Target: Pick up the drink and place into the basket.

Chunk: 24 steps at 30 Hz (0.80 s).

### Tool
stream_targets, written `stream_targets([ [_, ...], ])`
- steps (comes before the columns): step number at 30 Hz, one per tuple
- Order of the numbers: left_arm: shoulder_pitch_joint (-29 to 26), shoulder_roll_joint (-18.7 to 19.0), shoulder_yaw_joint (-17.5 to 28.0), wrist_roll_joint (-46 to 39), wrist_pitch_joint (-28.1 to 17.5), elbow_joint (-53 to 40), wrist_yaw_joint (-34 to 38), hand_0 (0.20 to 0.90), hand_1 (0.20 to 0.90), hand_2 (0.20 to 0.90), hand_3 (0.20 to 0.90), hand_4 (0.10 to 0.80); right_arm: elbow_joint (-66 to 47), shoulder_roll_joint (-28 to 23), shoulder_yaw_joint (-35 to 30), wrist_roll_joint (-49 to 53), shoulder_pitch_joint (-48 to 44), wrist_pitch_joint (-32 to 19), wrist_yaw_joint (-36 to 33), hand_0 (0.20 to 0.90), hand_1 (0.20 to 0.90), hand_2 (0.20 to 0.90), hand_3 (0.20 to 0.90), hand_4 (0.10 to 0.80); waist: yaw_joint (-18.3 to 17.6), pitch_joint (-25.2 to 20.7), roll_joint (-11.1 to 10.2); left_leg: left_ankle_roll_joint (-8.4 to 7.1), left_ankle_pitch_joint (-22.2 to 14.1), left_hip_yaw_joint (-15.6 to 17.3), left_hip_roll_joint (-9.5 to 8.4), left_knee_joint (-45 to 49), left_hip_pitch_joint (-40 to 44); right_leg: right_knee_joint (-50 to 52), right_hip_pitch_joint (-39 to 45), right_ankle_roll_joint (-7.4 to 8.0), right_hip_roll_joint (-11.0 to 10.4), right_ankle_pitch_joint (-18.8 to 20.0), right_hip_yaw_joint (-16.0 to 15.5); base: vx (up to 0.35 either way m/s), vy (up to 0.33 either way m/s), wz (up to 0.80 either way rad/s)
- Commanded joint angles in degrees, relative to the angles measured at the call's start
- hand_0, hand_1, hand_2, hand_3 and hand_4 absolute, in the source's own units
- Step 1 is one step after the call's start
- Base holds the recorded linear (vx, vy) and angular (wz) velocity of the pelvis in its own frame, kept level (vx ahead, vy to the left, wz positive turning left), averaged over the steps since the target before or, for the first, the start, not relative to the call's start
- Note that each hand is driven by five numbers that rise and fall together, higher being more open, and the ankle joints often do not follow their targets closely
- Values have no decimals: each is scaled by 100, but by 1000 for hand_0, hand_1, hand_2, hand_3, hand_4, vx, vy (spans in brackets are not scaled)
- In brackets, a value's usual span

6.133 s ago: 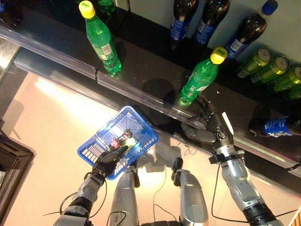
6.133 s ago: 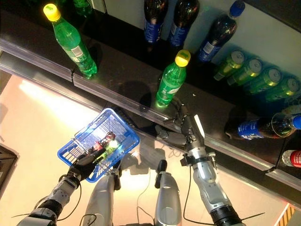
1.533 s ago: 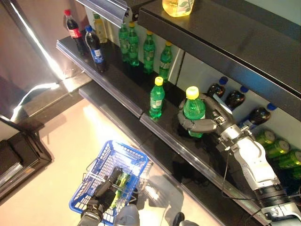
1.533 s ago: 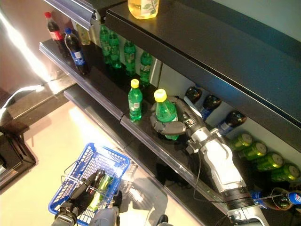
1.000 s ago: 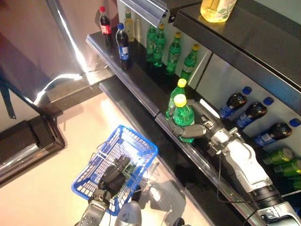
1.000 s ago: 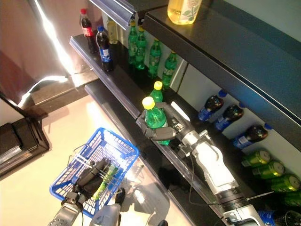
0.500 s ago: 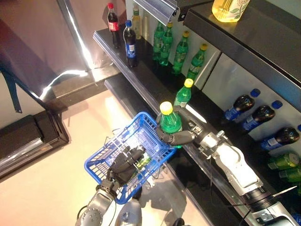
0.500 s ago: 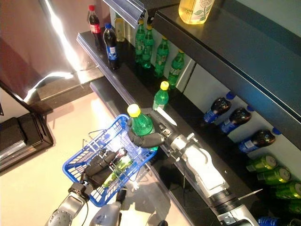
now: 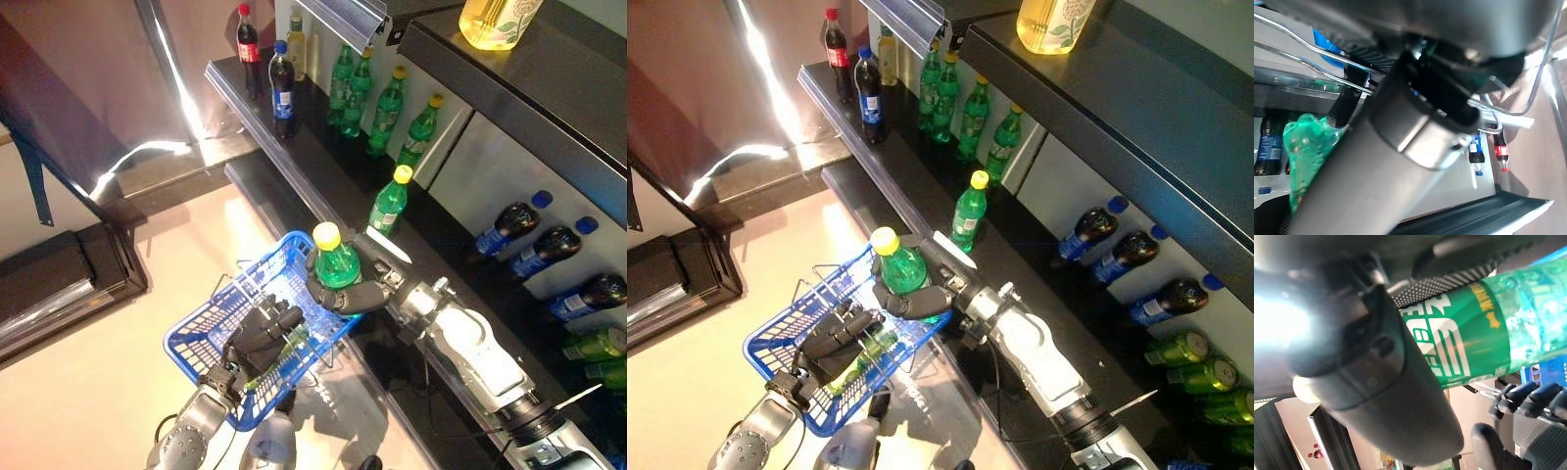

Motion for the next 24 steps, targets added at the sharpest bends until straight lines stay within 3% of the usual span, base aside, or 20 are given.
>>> stream_targets([
  [1,-1288,-294,-202,-629,-455,-2091,-1265,300,300,300,200,100,-625,179,105,457,-760,-603,-259,300,300,300,200,100,63,-1109,26,-140,-558,163,65,-17,474,112,-147,-141,113,301,-167,0,0,0],
  [14,-1384,-233,-377,-751,-148,-2564,-1527,300,300,300,200,100,-173,238,421,254,-837,-544,-456,300,300,300,200,100,190,-1135,30,-150,-504,43,49,-17,411,133,-104,-138,106,276,-275,8,-7,4],
  [24,-1483,-180,-480,-729,21,-2754,-1761,300,300,300,200,100,360,184,696,-554,-1011,-449,-774,300,300,300,200,100,327,-1138,28,-170,-498,-64,36,-17,409,166,-47,-143,103,230,-350,2,-2,1],
])
